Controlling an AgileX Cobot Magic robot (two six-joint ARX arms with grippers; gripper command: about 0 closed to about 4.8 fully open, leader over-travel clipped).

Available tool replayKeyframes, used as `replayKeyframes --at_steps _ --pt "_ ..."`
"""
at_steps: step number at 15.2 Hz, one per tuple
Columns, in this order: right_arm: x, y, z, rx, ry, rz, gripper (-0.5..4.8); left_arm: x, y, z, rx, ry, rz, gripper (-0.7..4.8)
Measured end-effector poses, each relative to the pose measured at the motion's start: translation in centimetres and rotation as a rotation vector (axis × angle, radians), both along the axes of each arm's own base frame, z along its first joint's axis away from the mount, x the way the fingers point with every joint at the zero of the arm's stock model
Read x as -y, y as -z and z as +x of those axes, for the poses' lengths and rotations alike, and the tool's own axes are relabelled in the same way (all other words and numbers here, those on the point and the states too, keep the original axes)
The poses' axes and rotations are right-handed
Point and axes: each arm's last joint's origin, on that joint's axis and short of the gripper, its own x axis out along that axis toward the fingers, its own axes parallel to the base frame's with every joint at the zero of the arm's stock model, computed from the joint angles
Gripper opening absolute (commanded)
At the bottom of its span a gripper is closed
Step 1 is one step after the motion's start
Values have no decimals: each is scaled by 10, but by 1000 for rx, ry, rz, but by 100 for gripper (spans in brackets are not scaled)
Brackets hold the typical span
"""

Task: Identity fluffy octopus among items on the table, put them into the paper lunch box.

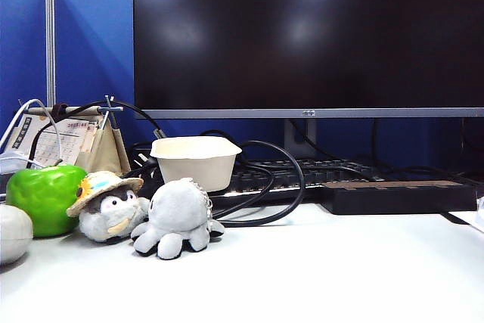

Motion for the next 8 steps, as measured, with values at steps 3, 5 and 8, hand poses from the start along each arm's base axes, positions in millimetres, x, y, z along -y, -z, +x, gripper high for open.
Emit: replayKeyframes --at_steps 3,5,8 --pt "0 0 0 2 -2 1 -1 0 0 0 0 0 0 -5" --pt "-1 -1 0 15 -52 2 -1 0 0 0 0 0 0 -5" --pt "-6 -3 -2 4 -223 98 -1 0 0 0 0 1 0 -5"
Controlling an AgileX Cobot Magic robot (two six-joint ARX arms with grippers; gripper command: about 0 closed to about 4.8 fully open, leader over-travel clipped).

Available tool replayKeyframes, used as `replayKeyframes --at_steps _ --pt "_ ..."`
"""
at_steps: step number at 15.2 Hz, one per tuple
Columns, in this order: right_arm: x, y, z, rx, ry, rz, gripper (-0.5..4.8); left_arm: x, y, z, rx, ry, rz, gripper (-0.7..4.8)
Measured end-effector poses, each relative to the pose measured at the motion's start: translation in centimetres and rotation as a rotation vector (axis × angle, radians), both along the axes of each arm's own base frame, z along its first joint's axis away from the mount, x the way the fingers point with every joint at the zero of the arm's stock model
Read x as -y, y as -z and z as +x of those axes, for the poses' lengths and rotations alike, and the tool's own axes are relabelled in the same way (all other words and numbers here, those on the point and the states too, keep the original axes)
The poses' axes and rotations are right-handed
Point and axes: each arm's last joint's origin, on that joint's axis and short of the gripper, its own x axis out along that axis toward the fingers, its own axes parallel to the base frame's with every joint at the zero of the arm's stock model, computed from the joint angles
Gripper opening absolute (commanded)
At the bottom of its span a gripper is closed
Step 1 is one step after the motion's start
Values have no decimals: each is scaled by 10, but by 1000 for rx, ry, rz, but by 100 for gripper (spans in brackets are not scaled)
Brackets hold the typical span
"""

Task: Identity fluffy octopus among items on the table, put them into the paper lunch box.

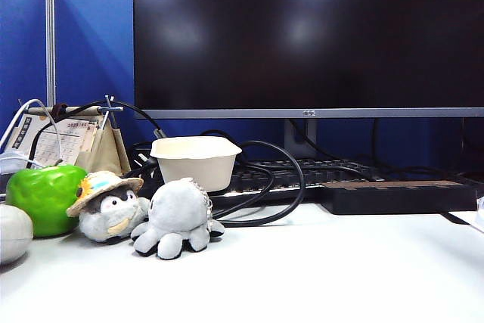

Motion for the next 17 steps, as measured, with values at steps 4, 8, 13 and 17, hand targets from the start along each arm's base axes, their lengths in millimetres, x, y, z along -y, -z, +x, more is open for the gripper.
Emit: replayKeyframes --at_steps 4,8,13,17 --pt "-2 -7 -2 -35 -131 262 -1 0 0 0 0 0 0 -5" --pt "-4 -27 -9 96 -255 423 -1 7 -5 -1 34 241 -90 -5" --pt "-5 -47 -17 28 -337 456 0 13 -10 -4 67 488 -131 -5" --pt "-8 -77 -6 -109 -380 400 0 14 -17 -5 91 508 -266 81"
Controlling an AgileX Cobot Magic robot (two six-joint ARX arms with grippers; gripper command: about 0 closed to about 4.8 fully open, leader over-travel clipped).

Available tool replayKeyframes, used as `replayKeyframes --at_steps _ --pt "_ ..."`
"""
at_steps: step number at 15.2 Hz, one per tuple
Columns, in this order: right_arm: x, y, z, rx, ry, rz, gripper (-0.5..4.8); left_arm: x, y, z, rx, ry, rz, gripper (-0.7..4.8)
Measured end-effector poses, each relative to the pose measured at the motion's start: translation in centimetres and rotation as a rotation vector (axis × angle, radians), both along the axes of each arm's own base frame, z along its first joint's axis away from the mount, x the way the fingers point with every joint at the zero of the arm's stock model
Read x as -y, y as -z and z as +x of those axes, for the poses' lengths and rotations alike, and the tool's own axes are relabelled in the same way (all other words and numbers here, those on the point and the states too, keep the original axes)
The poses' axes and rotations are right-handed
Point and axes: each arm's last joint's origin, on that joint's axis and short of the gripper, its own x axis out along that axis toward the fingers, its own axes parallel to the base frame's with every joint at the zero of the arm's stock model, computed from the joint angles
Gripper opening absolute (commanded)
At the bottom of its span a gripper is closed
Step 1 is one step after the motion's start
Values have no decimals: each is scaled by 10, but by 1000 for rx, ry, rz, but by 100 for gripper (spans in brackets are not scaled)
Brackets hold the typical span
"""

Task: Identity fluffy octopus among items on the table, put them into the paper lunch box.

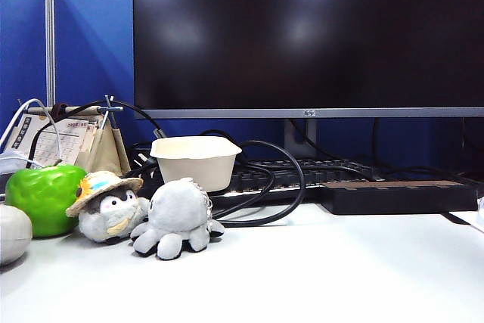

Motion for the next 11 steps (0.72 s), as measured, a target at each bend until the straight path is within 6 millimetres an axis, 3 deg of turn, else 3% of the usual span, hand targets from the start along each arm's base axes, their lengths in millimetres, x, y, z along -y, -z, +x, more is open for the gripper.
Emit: replayKeyframes --at_steps 5,8,11 --pt "-10 -21 57 -247 -165 -92 0 0 0 0 -69 6 -122 98" --pt "-30 -7 75 -373 -279 -175 -1 0 3 1 -110 14 -150 98" --pt "-75 29 78 -540 -400 -402 -1 0 6 1 -148 14 -152 98"
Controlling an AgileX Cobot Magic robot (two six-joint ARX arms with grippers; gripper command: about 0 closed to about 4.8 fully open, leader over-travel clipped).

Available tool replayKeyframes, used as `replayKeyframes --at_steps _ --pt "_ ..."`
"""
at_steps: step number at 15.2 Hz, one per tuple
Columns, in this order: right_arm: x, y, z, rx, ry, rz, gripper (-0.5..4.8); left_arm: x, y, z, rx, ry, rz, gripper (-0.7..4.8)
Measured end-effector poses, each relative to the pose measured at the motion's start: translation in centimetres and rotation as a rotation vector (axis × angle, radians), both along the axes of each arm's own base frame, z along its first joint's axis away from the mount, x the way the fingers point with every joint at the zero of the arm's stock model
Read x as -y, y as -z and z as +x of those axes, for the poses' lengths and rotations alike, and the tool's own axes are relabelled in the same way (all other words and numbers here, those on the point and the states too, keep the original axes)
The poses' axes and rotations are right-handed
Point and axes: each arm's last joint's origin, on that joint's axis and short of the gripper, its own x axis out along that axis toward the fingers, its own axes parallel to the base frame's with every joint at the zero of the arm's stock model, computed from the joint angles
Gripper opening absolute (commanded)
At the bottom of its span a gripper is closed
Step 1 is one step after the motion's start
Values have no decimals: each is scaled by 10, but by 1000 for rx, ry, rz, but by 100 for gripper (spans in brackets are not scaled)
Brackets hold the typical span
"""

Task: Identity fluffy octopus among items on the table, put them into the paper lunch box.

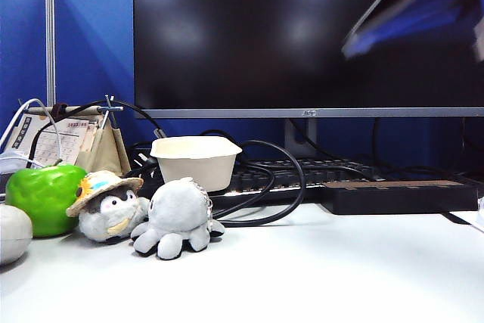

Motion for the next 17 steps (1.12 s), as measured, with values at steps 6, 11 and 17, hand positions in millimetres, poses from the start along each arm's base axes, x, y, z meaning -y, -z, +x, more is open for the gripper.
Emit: replayKeyframes --at_steps 6,11,17 --pt "-61 38 0 13 -59 -267 0 0 1 0 -10 19 -1 98" --pt "-85 38 27 32 -86 -323 63 1 4 0 -40 37 -1 98" --pt "-91 25 33 131 -78 -210 64 1 4 0 -40 37 -1 98"
